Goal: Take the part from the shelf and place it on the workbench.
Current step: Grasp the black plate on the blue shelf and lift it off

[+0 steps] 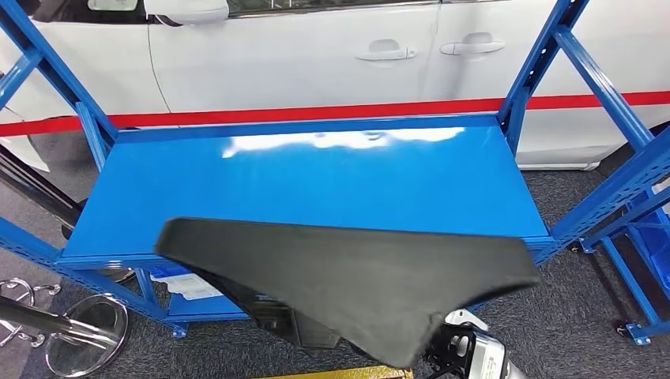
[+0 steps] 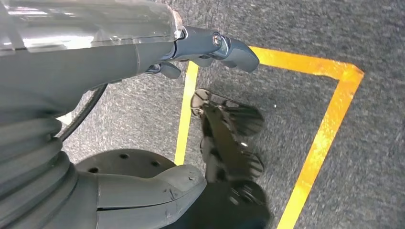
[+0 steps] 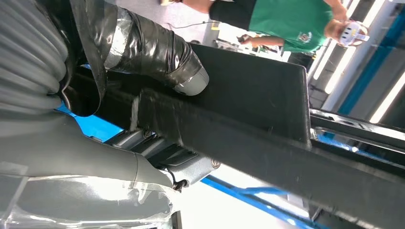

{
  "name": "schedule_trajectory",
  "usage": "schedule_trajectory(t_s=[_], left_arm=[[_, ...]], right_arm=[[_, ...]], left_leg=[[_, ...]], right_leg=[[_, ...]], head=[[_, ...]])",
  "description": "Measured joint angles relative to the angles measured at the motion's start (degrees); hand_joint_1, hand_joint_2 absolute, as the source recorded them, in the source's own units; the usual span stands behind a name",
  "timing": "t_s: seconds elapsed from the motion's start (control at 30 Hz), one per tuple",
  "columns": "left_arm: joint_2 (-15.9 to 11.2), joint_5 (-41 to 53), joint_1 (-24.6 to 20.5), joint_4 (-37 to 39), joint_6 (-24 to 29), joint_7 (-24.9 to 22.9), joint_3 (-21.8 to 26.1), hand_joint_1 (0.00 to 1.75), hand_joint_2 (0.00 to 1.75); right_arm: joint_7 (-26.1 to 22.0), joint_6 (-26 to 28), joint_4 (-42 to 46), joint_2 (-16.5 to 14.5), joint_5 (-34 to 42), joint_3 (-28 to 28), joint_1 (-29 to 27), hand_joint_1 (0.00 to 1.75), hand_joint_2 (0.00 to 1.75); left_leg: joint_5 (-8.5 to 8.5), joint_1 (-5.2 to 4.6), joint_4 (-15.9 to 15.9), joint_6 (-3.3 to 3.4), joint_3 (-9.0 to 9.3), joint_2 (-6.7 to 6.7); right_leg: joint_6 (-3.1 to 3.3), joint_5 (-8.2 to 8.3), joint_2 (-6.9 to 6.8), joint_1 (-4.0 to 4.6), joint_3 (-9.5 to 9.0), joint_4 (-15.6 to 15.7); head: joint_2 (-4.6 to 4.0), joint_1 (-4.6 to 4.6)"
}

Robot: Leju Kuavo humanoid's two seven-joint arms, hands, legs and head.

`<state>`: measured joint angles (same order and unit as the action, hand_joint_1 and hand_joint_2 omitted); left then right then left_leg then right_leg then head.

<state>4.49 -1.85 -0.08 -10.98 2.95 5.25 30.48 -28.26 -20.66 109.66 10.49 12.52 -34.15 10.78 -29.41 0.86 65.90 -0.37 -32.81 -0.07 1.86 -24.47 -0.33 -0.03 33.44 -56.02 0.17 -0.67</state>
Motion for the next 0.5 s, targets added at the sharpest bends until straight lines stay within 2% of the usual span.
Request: schedule_trajectory(t_s=[0.07,0.1,0.13,0.2,0.23,0.3,0.33,0.37,0.4,0.43,0.47,0.5], left_arm=[[-0.22,0.01,-0.12,-0.01,-0.25,0.76,0.20,0.00,1.75],[-0.33,0.01,-0.18,-0.02,-0.34,1.08,0.37,0.00,1.75],[-0.39,0.01,-0.22,-0.02,-0.41,1.30,0.55,0.00,1.75],[-0.43,0.01,-0.23,-0.02,-0.54,1.68,0.83,0.00,1.75],[-0.45,0.03,-0.23,-0.02,-0.62,1.90,0.90,0.00,1.75],[-0.50,0.20,-0.25,-0.02,-0.87,2.38,0.97,0.00,1.75],[-0.53,0.43,-0.26,-0.02,-1.01,2.54,0.98,0.00,1.75],[-0.58,0.72,-0.26,-0.02,-1.13,2.63,0.98,0.00,1.75],[-0.63,1.02,-0.25,-0.02,-1.20,2.66,0.98,0.00,1.75],[-0.68,1.27,-0.24,-0.02,-1.24,2.68,0.97,0.00,1.75],[-0.72,1.48,-0.24,-0.02,-1.24,2.70,0.97,0.00,1.75],[-0.77,1.65,-0.24,-0.02,-1.24,2.72,0.97,0.00,1.75]], right_arm=[[0.10,0.05,-0.03,-0.15,-0.40,-0.19,1.02,1.75,1.75],[0.11,0.10,-0.03,-0.25,-0.54,-0.27,1.46,1.75,1.75],[0.12,0.13,-0.03,-0.33,-0.66,-0.36,1.81,1.75,1.75],[0.03,0.21,-0.03,-0.41,-0.90,-0.48,2.23,1.75,1.75],[-0.15,0.32,-0.03,-0.42,-1.08,-0.49,2.36,1.75,1.75],[-0.84,1.02,-0.04,-0.39,-1.82,-0.49,2.46,1.75,1.75],[-1.35,1.57,-0.05,-0.35,-2.49,-0.49,2.41,1.75,1.75],[-1.93,2.15,-0.07,-0.22,-3.25,-0.49,2.31,1.75,1.75],[-2.55,2.65,-0.07,-0.03,-4.03,-0.49,2.21,1.75,1.75],[-3.15,3.01,-0.07,0.20,-4.72,-0.49,2.13,1.75,1.75],[-3.62,3.21,-0.03,0.45,-5.21,-0.49,2.10,1.75,1.75],[-3.96,3.29,0.07,0.66,-5.58,-0.49,2.09,1.75,1.75]], left_leg=[[0.93,-0.53,-8.75,0.91,5.66,-0.02],[0.79,-0.78,-11.32,1.18,7.14,-0.04],[0.71,-0.95,-12.51,1.30,7.63,-0.05],[1.61,-0.77,-13.27,1.75,7.23,0.07],[2.22,-0.59,-13.57,2.14,6.90,0.23],[3.18,-0.39,-13.55,2.70,5.85,0.57],[3.52,-0.40,-13.27,2.84,5.09,0.63],[3.83,-0.41,-12.94,2.83,4.31,0.67],[4.16,-0.40,-12.61,2.78,3.56,0.70],[4.46,-0.38,-12.34,2.68,2.86,0.76],[4.71,-0.34,-12.10,2.58,2.28,0.96],[4.91,-0.30,-11.89,2.45,1.87,1.18]], right_leg=[[-0.43,0.79,0.00,0.05,0.47,0.05],[-0.76,1.20,-0.07,-0.04,0.66,0.09],[-1.13,1.65,-0.14,-0.09,0.81,0.22],[-1.82,1.78,-0.13,-0.14,1.12,0.29],[-2.10,0.65,-0.04,-0.15,1.57,-0.61],[-2.61,-4.16,0.15,-0.35,3.59,-6.09],[-2.83,-6.84,0.18,-0.47,4.90,-10.25],[-3.04,-8.57,0.18,-0.58,5.92,-14.04],[-3.20,-9.06,0.19,-0.67,6.24,-16.41],[-3.31,-8.44,0.18,-0.77,5.68,-17.00],[-3.37,-6.92,0.08,-0.84,3.97,-15.26],[-3.34,-5.27,-0.32,-0.86,1.39,-11.80]], head=[[0.00,0.01],[0.00,0.01],[0.00,0.00],[0.00,0.01],[0.00,0.02],[0.00,0.02],[0.00,0.03],[0.00,0.03],[0.00,0.02],[0.00,0.02],[0.00,0.02],[0.00,0.02]])
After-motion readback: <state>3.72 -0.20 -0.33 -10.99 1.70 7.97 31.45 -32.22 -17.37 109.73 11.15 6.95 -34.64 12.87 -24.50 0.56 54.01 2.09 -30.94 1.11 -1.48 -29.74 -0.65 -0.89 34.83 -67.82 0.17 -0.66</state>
